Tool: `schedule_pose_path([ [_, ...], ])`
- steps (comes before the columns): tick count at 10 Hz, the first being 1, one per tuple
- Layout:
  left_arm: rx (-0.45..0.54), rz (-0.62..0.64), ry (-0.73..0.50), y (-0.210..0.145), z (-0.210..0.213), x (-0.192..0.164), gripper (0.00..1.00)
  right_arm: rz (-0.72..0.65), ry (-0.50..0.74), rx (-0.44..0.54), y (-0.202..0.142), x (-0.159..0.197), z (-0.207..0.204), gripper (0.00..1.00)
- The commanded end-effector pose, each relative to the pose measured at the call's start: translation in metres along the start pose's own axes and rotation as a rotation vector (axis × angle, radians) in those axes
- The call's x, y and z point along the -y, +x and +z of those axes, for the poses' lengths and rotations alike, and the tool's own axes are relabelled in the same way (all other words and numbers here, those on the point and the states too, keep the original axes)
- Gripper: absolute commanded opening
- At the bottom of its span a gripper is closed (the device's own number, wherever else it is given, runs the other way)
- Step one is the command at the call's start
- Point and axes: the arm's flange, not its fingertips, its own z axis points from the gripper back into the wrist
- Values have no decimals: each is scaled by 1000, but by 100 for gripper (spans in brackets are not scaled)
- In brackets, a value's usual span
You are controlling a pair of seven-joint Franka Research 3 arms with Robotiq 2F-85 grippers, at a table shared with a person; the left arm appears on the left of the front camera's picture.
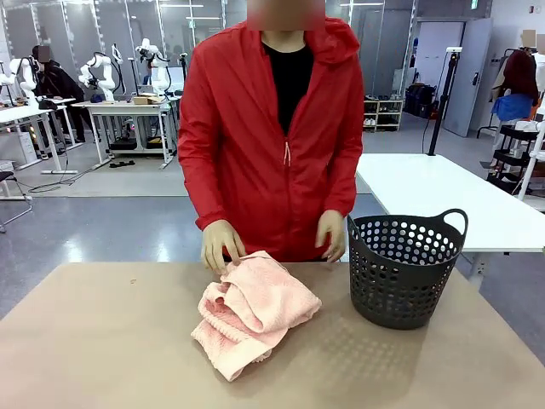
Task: Fold the towel.
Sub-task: Grab the top end of the 100 cm Hotel Towel extended by the human.
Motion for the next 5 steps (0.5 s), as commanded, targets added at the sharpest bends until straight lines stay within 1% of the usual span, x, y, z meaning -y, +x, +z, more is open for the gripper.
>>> schedule_pose_path([
  [1,-4,-7,-14,-1,1,1,100,22,11,8,2,-1,1,100],
  [5,-4,-7,-14,-1,1,1,100,22,11,8,2,-1,1,100],
])
